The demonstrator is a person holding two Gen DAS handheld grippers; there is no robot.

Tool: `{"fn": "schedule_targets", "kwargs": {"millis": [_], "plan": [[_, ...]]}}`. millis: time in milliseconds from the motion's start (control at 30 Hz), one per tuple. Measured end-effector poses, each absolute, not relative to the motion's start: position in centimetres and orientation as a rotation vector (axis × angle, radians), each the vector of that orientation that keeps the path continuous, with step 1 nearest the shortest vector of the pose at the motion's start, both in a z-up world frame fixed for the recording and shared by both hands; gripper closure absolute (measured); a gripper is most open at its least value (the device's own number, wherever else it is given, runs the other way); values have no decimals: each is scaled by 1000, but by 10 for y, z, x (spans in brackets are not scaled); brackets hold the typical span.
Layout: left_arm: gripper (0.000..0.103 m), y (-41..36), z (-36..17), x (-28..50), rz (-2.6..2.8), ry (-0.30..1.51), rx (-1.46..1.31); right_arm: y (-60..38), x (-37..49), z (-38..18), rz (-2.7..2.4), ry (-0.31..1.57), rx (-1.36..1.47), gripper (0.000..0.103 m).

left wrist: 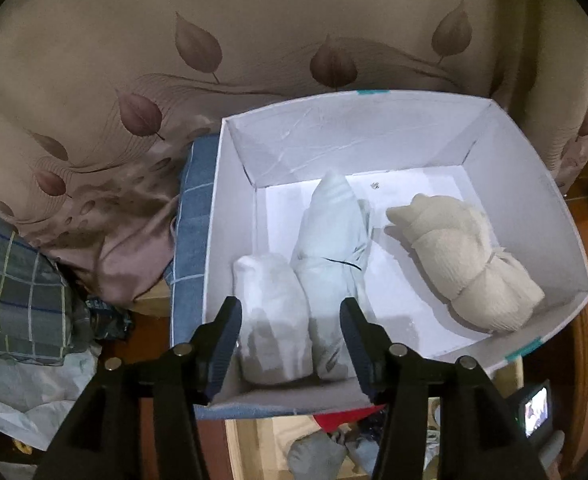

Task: Take underwear out of drawer
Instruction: 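Carry the white sock into the white box and open the left gripper, then lift the grey knitted sock with the right gripper toward the white box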

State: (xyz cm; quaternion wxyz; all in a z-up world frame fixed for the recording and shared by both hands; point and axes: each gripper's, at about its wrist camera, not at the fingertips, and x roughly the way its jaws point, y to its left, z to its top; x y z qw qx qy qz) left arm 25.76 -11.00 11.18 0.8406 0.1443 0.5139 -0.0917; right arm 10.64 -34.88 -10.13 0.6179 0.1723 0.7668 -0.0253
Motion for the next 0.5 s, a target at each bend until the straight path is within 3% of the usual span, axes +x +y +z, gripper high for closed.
{"fn": "schedule_targets", "kwargs": {"millis": [267,500], "plan": [[51,-85,136,214,-185,995,310,-343,106,-99,-79,1760,371,76],[50,-60,100,174,-149,1045,291,-335,107,-97,-90,1760,343,76]]}}
